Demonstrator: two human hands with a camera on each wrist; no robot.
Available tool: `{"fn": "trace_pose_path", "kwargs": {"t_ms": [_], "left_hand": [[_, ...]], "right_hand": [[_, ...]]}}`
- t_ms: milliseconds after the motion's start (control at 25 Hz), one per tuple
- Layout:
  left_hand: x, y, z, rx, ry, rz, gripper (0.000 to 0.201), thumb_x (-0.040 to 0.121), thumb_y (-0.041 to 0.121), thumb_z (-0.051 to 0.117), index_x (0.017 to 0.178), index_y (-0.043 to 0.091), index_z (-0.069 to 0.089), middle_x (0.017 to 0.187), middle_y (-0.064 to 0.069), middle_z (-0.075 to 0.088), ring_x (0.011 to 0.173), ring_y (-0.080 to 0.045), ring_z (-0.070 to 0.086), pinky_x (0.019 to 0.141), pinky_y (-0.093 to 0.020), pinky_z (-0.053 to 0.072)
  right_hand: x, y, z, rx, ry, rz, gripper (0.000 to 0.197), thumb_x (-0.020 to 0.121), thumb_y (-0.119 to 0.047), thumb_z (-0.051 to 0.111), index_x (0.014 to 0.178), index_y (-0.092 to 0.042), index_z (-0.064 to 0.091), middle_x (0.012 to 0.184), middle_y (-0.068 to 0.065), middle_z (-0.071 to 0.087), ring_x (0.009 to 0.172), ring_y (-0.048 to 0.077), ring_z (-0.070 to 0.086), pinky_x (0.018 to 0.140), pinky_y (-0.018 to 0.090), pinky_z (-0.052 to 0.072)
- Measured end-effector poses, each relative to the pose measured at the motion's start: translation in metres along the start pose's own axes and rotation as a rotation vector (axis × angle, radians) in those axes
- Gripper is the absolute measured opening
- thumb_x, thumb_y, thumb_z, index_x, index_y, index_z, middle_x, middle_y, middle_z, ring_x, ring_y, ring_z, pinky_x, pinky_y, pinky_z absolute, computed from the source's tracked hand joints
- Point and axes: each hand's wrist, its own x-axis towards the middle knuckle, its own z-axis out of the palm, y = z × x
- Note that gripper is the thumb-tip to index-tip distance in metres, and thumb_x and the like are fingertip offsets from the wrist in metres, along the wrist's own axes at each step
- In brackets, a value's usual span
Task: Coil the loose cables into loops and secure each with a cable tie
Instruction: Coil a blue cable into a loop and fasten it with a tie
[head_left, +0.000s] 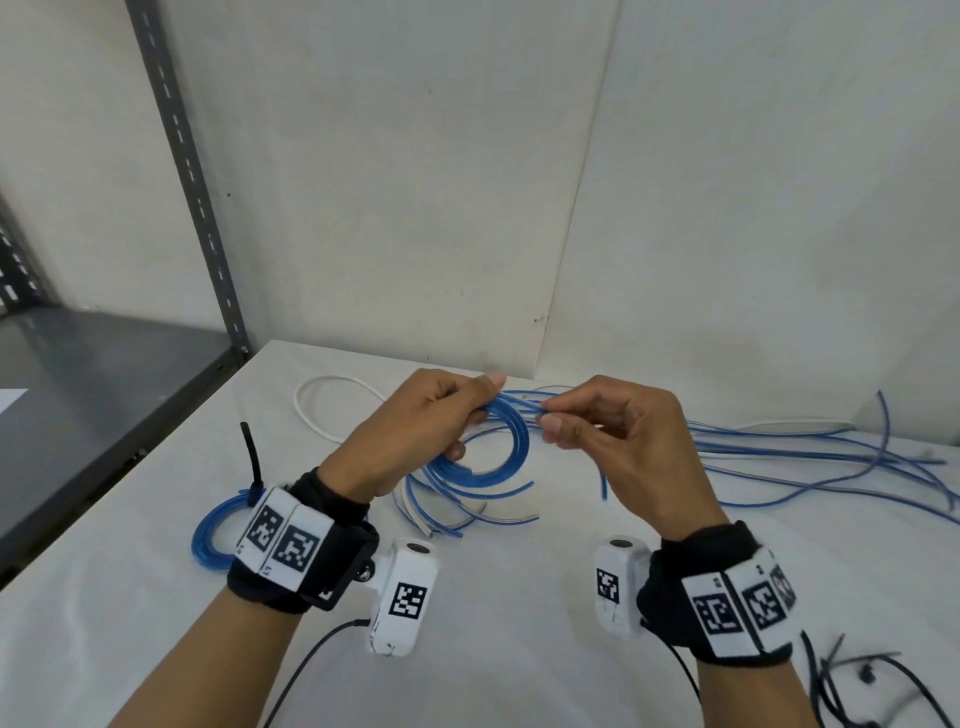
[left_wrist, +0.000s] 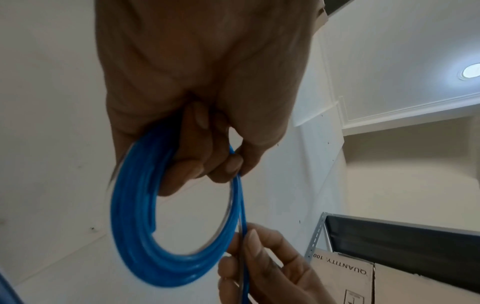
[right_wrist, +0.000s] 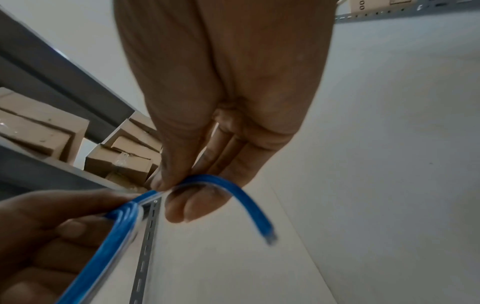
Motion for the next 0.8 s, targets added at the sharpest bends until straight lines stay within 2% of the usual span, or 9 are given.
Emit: {"fn": "trace_pose_path", "kwargs": {"t_ms": [40,160,280,440,520,640,680,720,800], "left_hand": [[0.001,0.000,-0.002,-0.041,0.029,0.009,0.049,0.104,0.039,0.053,0.063,0.013,0.045,0.059,0.005,0.024,0.046,-0.008,0.028,0.059,-0.031,0.034],[0.003,0.003,-0.004,-0.244,0.084,0.009,0.052,0.104,0.034,0.052,0.056,0.019,0.039,0.056,0.005,0.022,0.048,-0.011,0.020,0.051,-0.024,0.035],[0.004,0.008,-0.001,-0.450,0.099,-0.020,0.052,0.105,0.035,0.050,0.057,0.019,0.036,0.058,0.003,0.015,0.049,-0.013,0.014,0.048,-0.023,0.033],[0.007,0.004,0.005,-0.622,0.129,-0.010,0.048,0.105,0.036,0.048,0.062,0.018,0.037,0.057,0.003,0.015,0.047,-0.012,0.014,0.052,-0.025,0.037],[0.007,0.001,0.005,-0.572,0.081,-0.026,0.049,0.106,0.033,0.043,0.060,0.015,0.045,0.054,0.001,0.019,0.046,-0.015,0.020,0.061,-0.030,0.047],[0.007,-0.002,0.003,-0.323,-0.021,-0.083,0.049,0.103,0.022,0.032,0.062,0.008,0.054,0.051,-0.004,0.027,0.046,-0.022,0.030,0.078,-0.042,0.053],[0.006,-0.003,0.004,-0.261,-0.052,-0.095,0.048,0.104,0.024,0.033,0.065,0.007,0.055,0.053,-0.004,0.027,0.046,-0.021,0.030,0.079,-0.044,0.053],[0.005,-0.004,0.007,-0.208,-0.075,-0.102,0.047,0.106,0.028,0.037,0.069,0.006,0.055,0.056,-0.004,0.027,0.047,-0.019,0.030,0.077,-0.044,0.053],[0.003,-0.006,0.013,-0.122,-0.098,-0.092,0.047,0.108,0.035,0.042,0.069,0.012,0.056,0.061,0.000,0.031,0.048,-0.014,0.029,0.070,-0.038,0.050]], "right_hand": [[0.000,0.000,-0.002,0.001,0.026,-0.008,0.005,0.084,-0.010,0.079,0.088,-0.013,0.077,0.078,0.008,0.076,0.074,0.027,0.074,0.073,0.036,0.061],[0.000,-0.003,0.005,0.105,0.035,0.015,0.009,0.077,-0.017,0.081,0.085,-0.015,0.077,0.080,0.010,0.077,0.074,0.027,0.074,0.071,0.037,0.061],[0.000,-0.005,0.019,0.184,0.025,-0.003,0.013,0.076,-0.017,0.080,0.087,-0.013,0.074,0.088,0.010,0.079,0.082,0.029,0.076,0.072,0.043,0.062],[0.000,-0.007,0.030,0.252,0.055,-0.012,0.020,0.080,-0.011,0.077,0.096,-0.010,0.065,0.093,0.009,0.079,0.089,0.028,0.077,0.077,0.038,0.062],[0.000,-0.006,0.027,0.279,0.084,-0.020,0.018,0.080,-0.011,0.075,0.096,-0.010,0.068,0.092,0.012,0.079,0.087,0.030,0.077,0.079,0.040,0.062],[0.001,0.000,0.014,0.210,0.047,-0.022,0.016,0.082,-0.014,0.075,0.098,-0.014,0.076,0.087,0.013,0.078,0.083,0.034,0.076,0.080,0.057,0.059],[0.001,0.001,0.010,0.164,0.019,-0.022,0.017,0.083,-0.014,0.075,0.099,-0.015,0.077,0.086,0.011,0.077,0.080,0.032,0.075,0.080,0.055,0.059],[0.001,0.002,0.009,0.115,-0.012,-0.030,0.016,0.084,-0.014,0.075,0.099,-0.015,0.078,0.086,0.008,0.077,0.078,0.029,0.074,0.080,0.049,0.060],[0.001,0.003,0.008,0.046,-0.062,-0.042,0.016,0.086,-0.011,0.075,0.100,-0.017,0.078,0.090,0.006,0.077,0.077,0.026,0.074,0.079,0.041,0.060]]}}
